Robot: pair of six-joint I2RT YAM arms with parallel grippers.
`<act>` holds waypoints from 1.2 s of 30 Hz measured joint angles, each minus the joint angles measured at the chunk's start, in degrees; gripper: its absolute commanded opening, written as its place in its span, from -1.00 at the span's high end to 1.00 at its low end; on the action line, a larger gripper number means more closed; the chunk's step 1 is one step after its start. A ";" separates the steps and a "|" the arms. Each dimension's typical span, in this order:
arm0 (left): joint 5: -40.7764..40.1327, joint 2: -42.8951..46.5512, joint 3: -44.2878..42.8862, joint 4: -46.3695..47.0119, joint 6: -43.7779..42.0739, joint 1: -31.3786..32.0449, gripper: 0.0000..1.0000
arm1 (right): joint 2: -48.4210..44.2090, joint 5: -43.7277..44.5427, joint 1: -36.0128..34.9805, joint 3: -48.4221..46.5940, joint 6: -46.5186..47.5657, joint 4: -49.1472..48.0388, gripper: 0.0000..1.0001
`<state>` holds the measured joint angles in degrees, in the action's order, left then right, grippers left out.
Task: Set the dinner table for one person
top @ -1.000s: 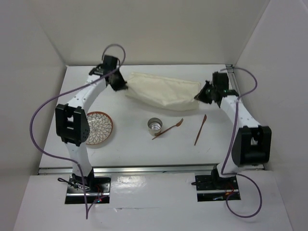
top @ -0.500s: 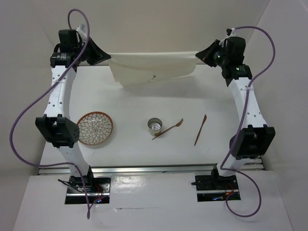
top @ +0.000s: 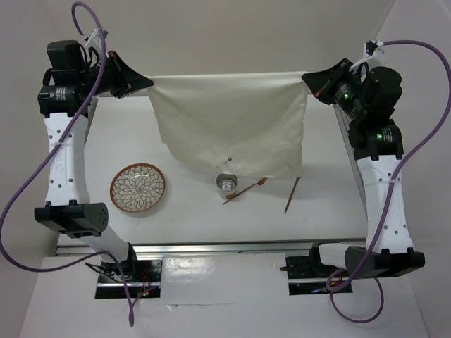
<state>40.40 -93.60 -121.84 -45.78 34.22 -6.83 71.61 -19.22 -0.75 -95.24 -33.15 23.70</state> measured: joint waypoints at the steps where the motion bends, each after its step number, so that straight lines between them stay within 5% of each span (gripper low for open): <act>1: 0.42 -0.02 0.02 -0.13 -0.07 0.00 1.00 | -0.15 0.24 0.00 -0.11 0.00 0.02 1.00; 8: 3.23 -7.10 -1.92 1.31 -0.02 -0.22 1.00 | 6.38 0.63 0.00 -2.01 -0.02 -0.81 1.00; 13: 5.44 -20.00 -12.79 2.78 2.21 -0.31 1.00 | 16.31 1.09 0.07 -4.87 -0.50 -3.32 1.00; 24: 14.58 -29.33 -17.16 19.56 15.52 -3.04 1.00 | 29.97 -0.22 0.13 -13.81 -3.28 -7.85 1.00; 28: 16.50 -25.94 -9.31 22.03 14.53 -3.82 1.00 | 25.53 -1.18 0.02 -2.84 -3.45 -11.58 1.00; 31: 16.46 -19.39 5.81 21.55 10.21 -3.87 1.00 | 19.89 -1.29 0.00 11.45 -3.43 -13.20 1.00; 32: 16.13 -16.48 13.05 21.11 7.80 -3.85 0.77 | 18.25 -1.27 0.00 16.02 -3.43 -13.03 1.00; 33: 15.28 -13.57 19.69 21.27 5.84 -3.85 0.28 | 16.76 -1.22 0.00 20.31 -3.43 -13.03 0.79; 36: 10.43 -6.32 38.29 18.08 0.46 -4.22 -0.96 | 12.37 -0.37 0.44 33.20 -2.49 -12.83 -0.55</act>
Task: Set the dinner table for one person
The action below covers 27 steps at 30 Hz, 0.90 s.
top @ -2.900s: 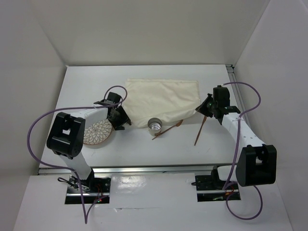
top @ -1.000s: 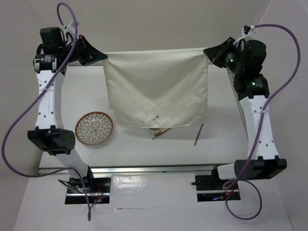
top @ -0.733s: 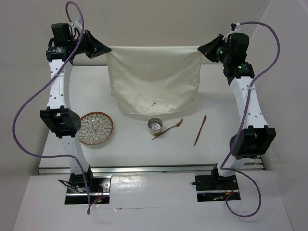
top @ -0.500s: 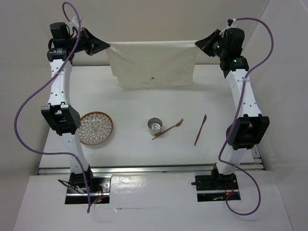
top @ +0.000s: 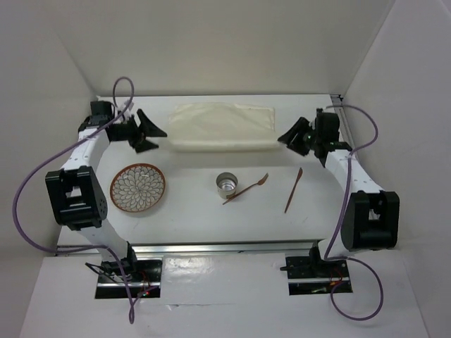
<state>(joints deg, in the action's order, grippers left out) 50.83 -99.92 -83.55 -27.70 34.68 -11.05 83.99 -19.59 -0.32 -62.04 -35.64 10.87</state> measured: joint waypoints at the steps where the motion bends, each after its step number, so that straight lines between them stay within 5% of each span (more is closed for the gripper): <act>1: -1.79 1.22 4.39 -1.92 -1.36 -0.44 -0.99 | -0.61 0.55 0.39 2.91 0.44 0.90 -0.66; 5: -10.34 -1.29 5.77 -11.54 -4.74 -1.18 -0.99 | -1.11 3.37 1.57 9.29 2.67 5.92 -0.98; 8: -16.15 -2.12 1.09 -14.10 -6.12 -1.25 -0.90 | -3.10 6.34 2.10 10.03 3.85 8.79 -0.98; 11: -20.24 -1.86 -5.09 -14.45 -6.27 -1.03 -0.26 | -5.95 8.59 2.14 8.81 5.09 9.64 -0.93; 12: -22.08 -1.90 -7.58 -14.16 -6.54 -0.70 0.27 | -6.19 8.98 2.16 7.69 5.55 9.81 -0.77; 16: -27.32 -7.02 -19.34 -15.26 -6.56 2.12 0.92 | -2.10 9.55 2.19 0.11 6.95 9.64 -0.26; 19: -30.84 -16.06 -30.80 -14.67 -6.19 4.98 0.96 | 4.37 9.20 2.21 -6.78 7.39 9.01 0.19; 24: -37.53 -32.28 -44.76 -16.06 -5.64 8.90 -0.18 | 15.50 8.17 2.21 -15.06 6.67 8.55 0.24; 27: -40.74 -37.31 -46.27 -15.72 -5.84 10.67 -0.28 | 20.74 7.76 2.21 -19.06 6.47 8.57 0.16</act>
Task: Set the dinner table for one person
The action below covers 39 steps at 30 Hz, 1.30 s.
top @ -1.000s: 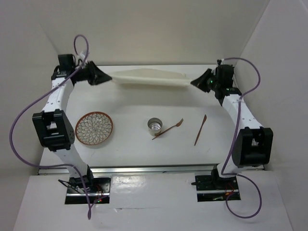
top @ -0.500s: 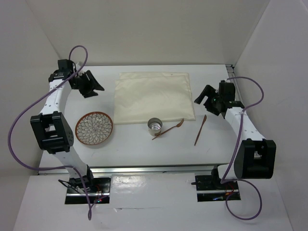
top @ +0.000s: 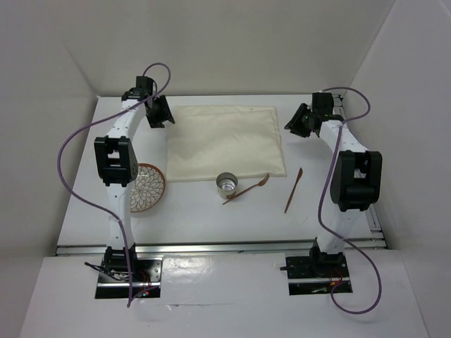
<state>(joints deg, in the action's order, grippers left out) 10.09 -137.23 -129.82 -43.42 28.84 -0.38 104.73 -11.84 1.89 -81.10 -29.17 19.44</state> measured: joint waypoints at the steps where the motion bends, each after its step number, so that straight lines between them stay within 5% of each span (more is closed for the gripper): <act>1: -1.09 -0.87 0.00 0.22 0.09 0.48 -0.25 | 1.49 -0.22 0.00 -1.22 -0.15 0.00 0.13; 9: -8.70 -5.88 -4.07 4.57 -0.04 2.82 -0.21 | 8.15 -2.01 0.00 -6.01 -1.22 -0.20 -0.06; 17: -15.15 -7.26 -2.95 8.31 0.13 3.43 -0.21 | 14.23 -2.32 0.00 -12.90 -1.09 0.11 -0.02; 28: -12.90 -11.82 -5.53 13.05 3.19 2.23 -0.15 | 34.95 -0.98 -0.57 -41.86 1.29 3.37 -0.02; 39: -7.10 -12.63 -5.49 16.04 5.09 1.33 0.56 | 41.72 -1.97 -3.76 -48.96 2.12 3.23 0.00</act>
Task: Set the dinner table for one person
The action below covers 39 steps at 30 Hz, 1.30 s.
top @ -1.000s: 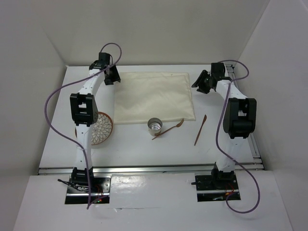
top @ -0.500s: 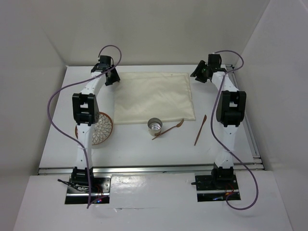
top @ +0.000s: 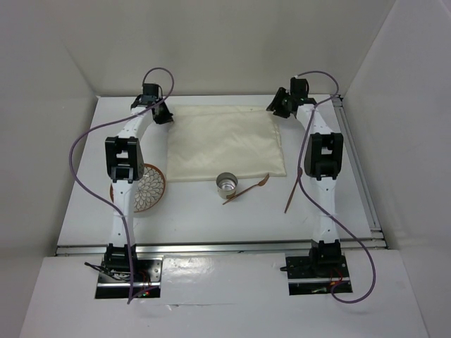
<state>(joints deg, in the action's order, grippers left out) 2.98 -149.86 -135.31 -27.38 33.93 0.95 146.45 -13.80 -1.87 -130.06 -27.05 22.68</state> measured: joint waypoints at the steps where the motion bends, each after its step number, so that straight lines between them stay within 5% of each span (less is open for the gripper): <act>1: 0.26 0.00 0.31 0.00 0.13 0.00 0.61 | 0.33 -0.22 -0.17 -0.42 0.00 -0.11 0.00; 7: 1.84 0.17 1.42 1.01 0.79 -0.48 1.00 | 2.97 -0.79 -0.68 -2.08 0.13 -0.90 0.00; 27: 5.60 5.27 3.58 2.19 0.61 -1.62 1.00 | 4.17 -0.59 -1.01 -2.54 1.16 -2.97 0.00; 33: 6.82 5.29 3.58 2.16 0.63 -1.62 1.00 | 4.20 -1.92 -1.01 -3.02 1.49 -3.56 0.52; 37: 7.17 5.31 3.58 2.16 0.74 -1.62 1.00 | 4.20 -2.54 -1.01 -2.82 1.44 -3.85 0.60; 39: 7.26 5.33 3.58 2.16 0.76 -1.62 1.00 | 4.20 -2.71 -1.01 -2.82 1.55 -4.00 0.93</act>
<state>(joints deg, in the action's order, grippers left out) 10.24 -144.53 -131.72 -25.21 34.70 -0.67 150.65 -16.51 -2.87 -132.88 -25.50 18.68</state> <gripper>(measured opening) 0.146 0.120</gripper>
